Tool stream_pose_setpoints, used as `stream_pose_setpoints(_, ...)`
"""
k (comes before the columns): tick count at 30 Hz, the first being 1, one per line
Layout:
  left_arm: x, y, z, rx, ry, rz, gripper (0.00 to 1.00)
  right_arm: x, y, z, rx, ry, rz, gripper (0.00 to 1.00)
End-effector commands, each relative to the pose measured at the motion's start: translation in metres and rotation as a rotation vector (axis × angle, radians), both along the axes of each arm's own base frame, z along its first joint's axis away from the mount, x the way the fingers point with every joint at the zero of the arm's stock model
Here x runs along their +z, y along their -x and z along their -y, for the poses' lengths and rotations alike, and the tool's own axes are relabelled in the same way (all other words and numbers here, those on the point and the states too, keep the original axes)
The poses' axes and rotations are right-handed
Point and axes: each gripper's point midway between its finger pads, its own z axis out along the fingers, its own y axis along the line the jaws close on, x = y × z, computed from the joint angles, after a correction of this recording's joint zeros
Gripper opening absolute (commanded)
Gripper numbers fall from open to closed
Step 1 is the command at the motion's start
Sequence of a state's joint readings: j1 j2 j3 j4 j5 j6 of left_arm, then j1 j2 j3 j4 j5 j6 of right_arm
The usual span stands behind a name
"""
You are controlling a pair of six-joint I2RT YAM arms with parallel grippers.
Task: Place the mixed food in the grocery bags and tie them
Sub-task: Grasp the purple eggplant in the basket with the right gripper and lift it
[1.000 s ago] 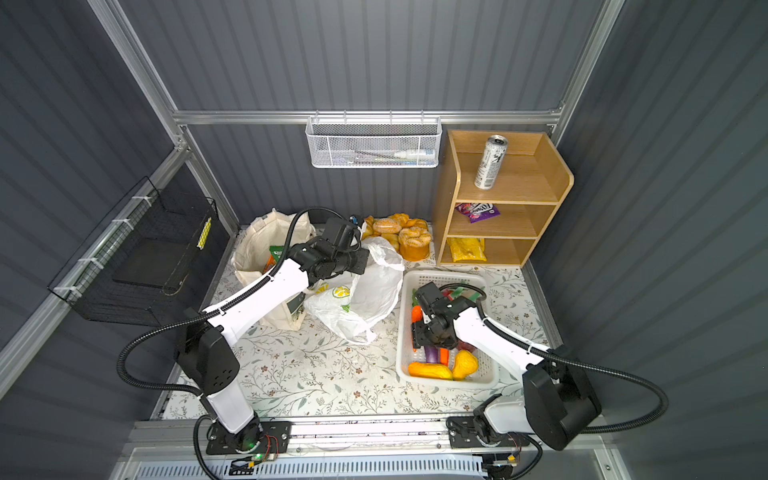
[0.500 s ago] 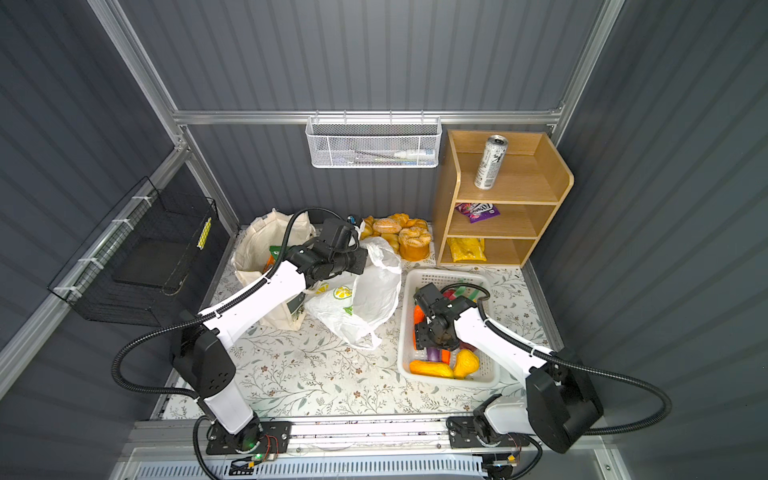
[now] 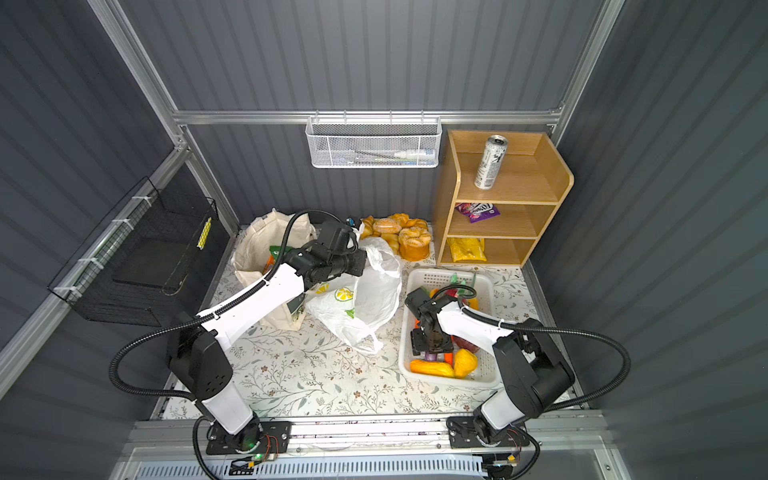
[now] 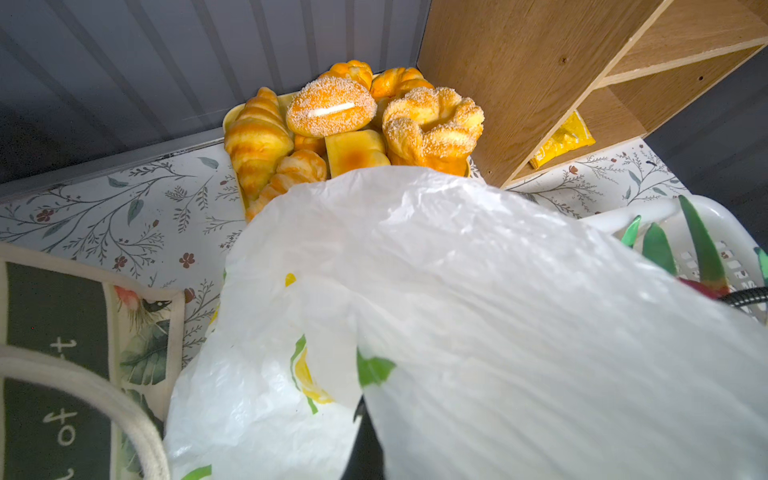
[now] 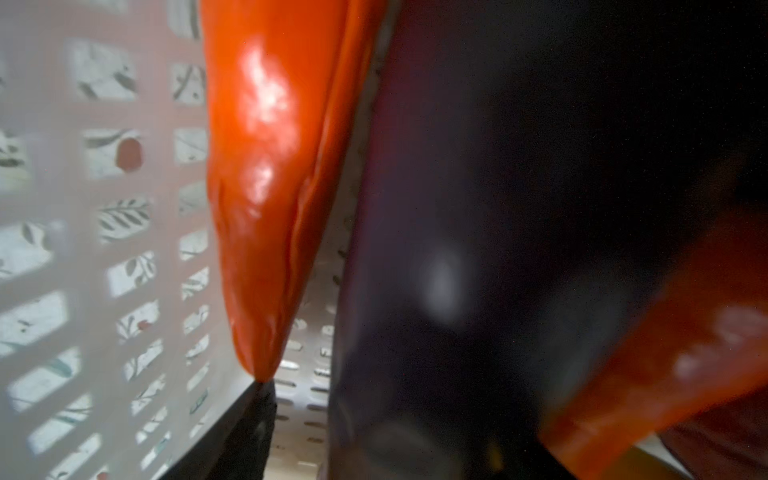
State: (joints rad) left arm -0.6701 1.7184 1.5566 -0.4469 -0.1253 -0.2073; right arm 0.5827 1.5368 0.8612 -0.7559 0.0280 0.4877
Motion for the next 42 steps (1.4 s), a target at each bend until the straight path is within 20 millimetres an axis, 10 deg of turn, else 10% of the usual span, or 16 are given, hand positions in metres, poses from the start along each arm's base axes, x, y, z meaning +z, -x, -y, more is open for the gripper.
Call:
stream_pose_setpoints(1, 0.017, 0.001, -0.004, 0.003, 0.044, 0.026, 0.00, -0.003, 0.010, 0.010, 0.000, 0.044, -0.024, 0.68)
stream_pose_setpoints(11, 0.018, 0.002, -0.002, -0.002, 0.053, 0.017, 0.00, 0.026, 0.000, 0.009, -0.031, -0.030, 0.121, 0.33)
stream_pose_setpoints(35, 0.017, 0.003, 0.002, -0.012, 0.062, -0.008, 0.00, 0.185, 0.002, 0.009, -0.064, -0.371, 0.520, 0.31)
stream_pose_setpoints(42, 0.017, 0.002, 0.009, -0.038, 0.067, -0.023, 0.00, 0.259, 0.031, -0.053, 0.290, -0.732, 0.531, 0.31)
